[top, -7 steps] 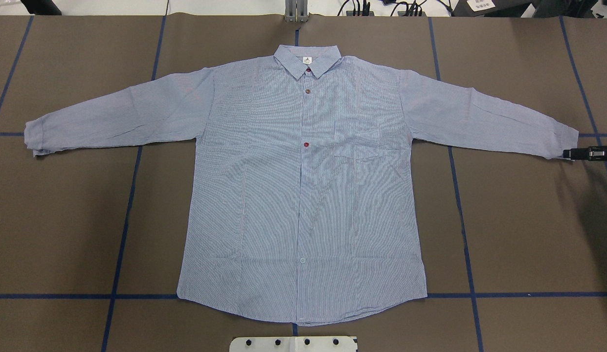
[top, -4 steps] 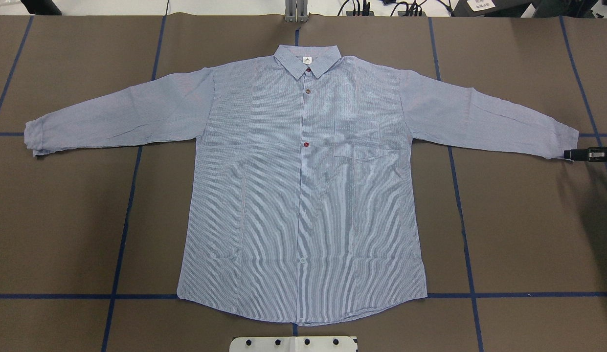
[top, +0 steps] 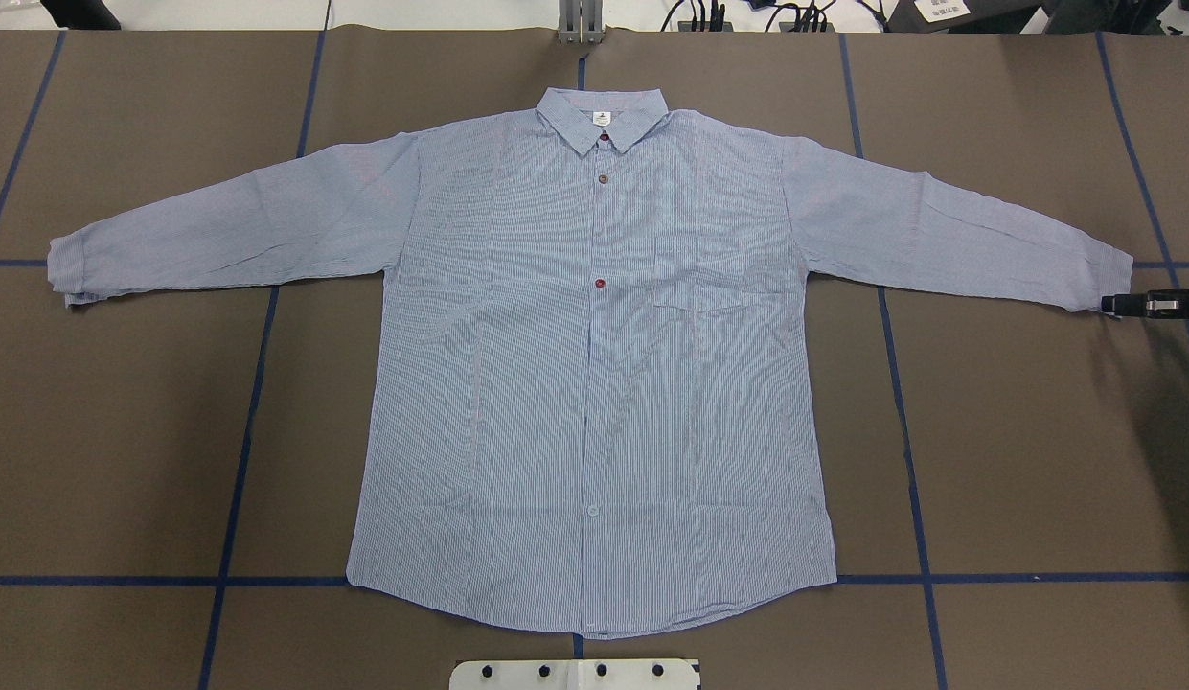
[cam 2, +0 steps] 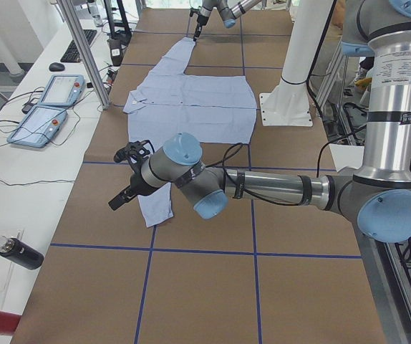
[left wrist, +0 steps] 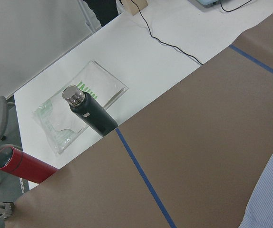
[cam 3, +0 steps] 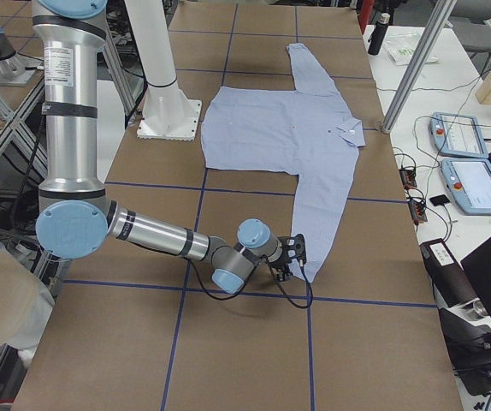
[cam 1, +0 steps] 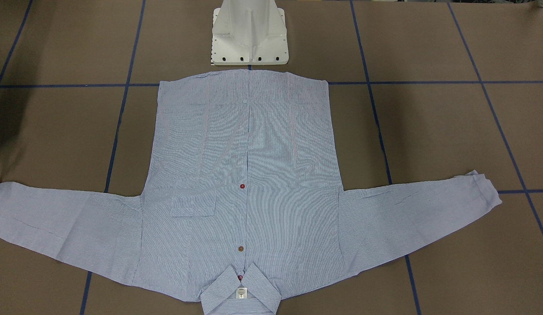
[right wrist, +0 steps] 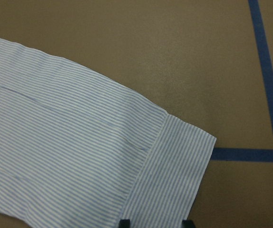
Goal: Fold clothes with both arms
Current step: 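Grasp the cuff of the sleeve nearest the right gripper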
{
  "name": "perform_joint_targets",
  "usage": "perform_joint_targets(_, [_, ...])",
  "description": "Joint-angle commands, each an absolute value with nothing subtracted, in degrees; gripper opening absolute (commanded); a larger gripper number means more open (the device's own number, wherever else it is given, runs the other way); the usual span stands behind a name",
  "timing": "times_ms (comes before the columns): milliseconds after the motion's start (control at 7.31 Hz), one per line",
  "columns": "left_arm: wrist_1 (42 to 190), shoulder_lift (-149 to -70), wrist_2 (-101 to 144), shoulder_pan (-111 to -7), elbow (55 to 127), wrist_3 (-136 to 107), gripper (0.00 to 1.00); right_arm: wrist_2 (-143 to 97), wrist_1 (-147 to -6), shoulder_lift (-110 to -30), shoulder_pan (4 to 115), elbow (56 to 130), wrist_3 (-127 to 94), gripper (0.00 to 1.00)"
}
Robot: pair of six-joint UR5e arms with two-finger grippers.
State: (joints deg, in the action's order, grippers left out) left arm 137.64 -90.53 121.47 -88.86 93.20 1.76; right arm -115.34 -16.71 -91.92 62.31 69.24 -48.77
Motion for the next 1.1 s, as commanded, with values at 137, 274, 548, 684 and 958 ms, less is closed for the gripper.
perform_joint_targets(137, [137.6, -90.4, 121.5, -88.9, 93.2, 1.9, 1.0, -115.7, -16.8, -91.3, 62.1, 70.1, -49.6, 0.0])
perform_joint_targets(274, [137.7, -90.4, 121.5, -88.9, 93.1, 1.9, 1.0, -116.4, -16.8, -91.3, 62.2, 70.7, -49.5, 0.0])
perform_joint_targets(548, [139.4, -90.4, 121.5, -88.9, 91.7, 1.8, 1.0, -121.1, -22.1, -89.5, 65.0, 77.6, -49.8, 0.0])
perform_joint_targets(684, [140.8, -90.4, 121.5, -88.9, 90.6, 1.8, 1.0, -121.5, -31.8, -87.8, 65.6, 84.1, -50.0, 0.0])
perform_joint_targets(958, [141.4, -90.5, 121.5, -88.9, 89.9, 1.7, 1.0, -120.1, -46.4, -78.4, 65.3, 90.0, -54.4, 0.0])
